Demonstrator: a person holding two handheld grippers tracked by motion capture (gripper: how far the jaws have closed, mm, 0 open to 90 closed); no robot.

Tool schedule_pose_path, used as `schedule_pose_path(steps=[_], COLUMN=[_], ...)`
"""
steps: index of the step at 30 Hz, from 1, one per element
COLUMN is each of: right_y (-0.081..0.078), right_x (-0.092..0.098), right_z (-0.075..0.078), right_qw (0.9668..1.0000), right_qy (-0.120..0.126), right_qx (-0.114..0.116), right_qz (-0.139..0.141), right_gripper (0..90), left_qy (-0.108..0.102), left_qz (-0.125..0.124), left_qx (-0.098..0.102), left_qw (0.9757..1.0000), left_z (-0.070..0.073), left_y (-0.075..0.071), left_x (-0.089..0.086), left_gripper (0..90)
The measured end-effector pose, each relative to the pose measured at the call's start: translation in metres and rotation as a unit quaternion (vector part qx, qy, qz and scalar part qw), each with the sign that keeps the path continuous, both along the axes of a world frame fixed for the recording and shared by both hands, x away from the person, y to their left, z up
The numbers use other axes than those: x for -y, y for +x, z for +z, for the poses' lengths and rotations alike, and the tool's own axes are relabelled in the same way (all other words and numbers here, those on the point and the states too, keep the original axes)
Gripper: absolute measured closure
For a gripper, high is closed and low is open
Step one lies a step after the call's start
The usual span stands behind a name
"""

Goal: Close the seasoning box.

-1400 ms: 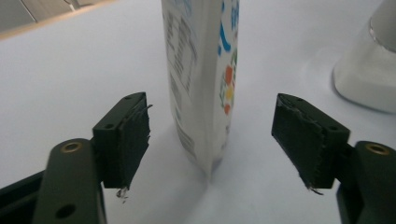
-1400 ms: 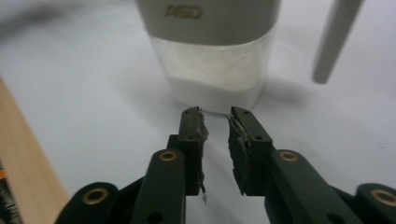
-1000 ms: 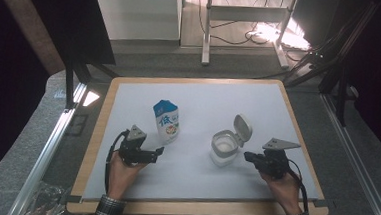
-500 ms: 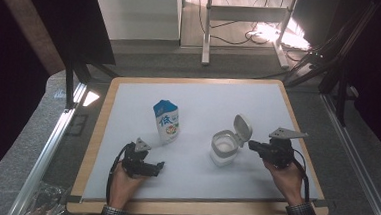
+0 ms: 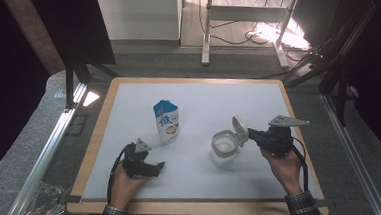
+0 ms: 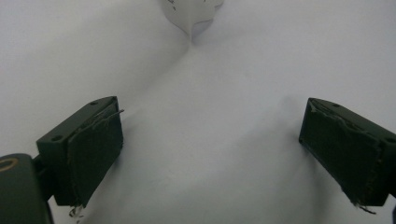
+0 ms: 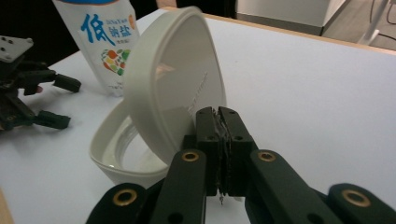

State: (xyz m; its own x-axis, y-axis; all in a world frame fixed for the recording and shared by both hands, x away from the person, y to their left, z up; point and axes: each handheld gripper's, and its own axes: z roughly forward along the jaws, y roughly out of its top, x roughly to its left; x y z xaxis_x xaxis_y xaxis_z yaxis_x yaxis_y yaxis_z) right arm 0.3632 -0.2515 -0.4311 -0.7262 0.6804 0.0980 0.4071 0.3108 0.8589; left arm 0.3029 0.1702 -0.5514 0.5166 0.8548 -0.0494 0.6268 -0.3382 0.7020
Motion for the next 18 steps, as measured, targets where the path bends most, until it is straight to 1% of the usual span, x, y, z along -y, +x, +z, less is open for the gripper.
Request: schedule_pose_path(steps=[8, 10, 15, 18], right_y=[-0.0009, -0.0003, 0.0006, 0.0034], right_x=[-0.009, -0.0087, -0.0069, -0.0028], right_z=[0.001, 0.0017, 0.004, 0.0033], right_qw=[0.9999, 0.9998, 0.9999, 1.0], right_qy=[0.0, 0.006, 0.003, -0.005], right_qx=[-0.001, -0.005, -0.003, -0.006], right_qz=[0.013, 0.016, 0.012, 0.002], right_gripper=[86.7, 86.4, 84.5, 78.9], left_qy=[0.0, 0.0, 0.0, 0.0], left_qz=[0.0, 0.0, 0.0, 0.0], left_qx=[0.0, 0.0, 0.001, 0.001], left_qw=[1.0, 1.0, 1.0, 1.0], left_z=[-0.0001, -0.0001, -0.0002, -0.0003], left_y=[0.0, 0.0, -0.0001, -0.0002], left_x=[0.0, 0.0, 0.0001, 0.0001], left_gripper=[5.9, 6.0, 6.0, 6.0])
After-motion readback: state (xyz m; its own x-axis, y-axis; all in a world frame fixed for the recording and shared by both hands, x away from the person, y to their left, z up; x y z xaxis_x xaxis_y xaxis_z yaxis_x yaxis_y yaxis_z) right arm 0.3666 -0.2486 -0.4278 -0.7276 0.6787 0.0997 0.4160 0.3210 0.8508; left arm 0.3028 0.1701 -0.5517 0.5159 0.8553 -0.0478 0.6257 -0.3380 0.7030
